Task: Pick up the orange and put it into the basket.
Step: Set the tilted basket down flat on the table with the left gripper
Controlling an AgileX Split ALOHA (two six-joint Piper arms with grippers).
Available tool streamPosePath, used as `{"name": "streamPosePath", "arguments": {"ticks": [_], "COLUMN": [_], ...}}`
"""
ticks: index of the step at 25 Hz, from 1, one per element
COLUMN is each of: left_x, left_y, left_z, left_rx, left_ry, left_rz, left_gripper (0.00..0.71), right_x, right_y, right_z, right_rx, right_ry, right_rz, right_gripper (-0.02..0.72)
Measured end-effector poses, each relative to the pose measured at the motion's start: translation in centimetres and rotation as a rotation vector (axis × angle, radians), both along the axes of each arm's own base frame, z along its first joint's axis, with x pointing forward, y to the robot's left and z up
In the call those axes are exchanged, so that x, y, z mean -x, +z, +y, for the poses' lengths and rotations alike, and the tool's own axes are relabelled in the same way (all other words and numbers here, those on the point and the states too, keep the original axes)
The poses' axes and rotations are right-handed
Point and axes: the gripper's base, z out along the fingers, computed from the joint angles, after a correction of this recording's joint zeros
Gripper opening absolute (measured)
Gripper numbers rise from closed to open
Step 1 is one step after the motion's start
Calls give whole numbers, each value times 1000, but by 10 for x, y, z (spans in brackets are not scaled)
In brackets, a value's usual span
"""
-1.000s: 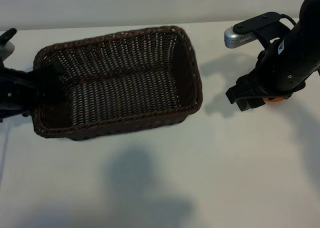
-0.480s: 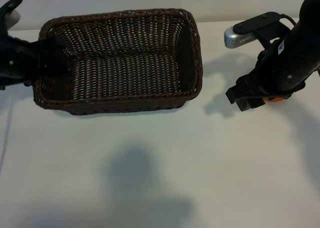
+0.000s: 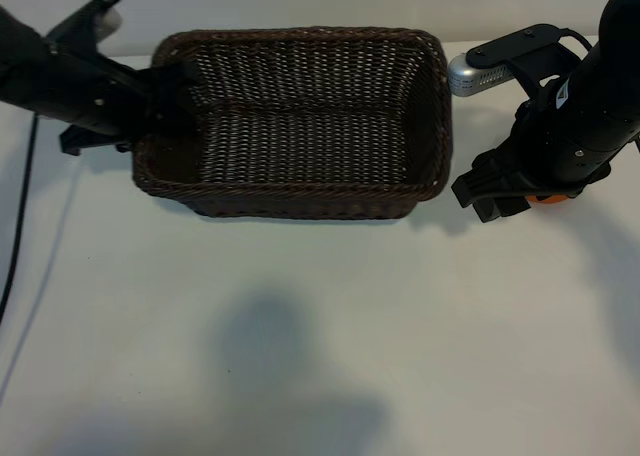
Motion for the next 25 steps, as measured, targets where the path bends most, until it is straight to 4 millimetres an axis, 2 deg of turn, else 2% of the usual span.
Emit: {"name": "streamPosePath", "arguments": {"ticks": [10,25], "left_x": [-11,-10], "left_y": [-35,-44], "left_z": [-10,-8], "left_rx": [-12,-45], "left_ry": [5,-12], "left_rz": [69,96], "left_gripper": [262,262], "right_x": [0,0], "right_y": [0,0], "right_z": [0,0], "right_rx": [0,0], "right_ry": [0,0], "right_rz": [0,1], "right_gripper": [560,560]}}
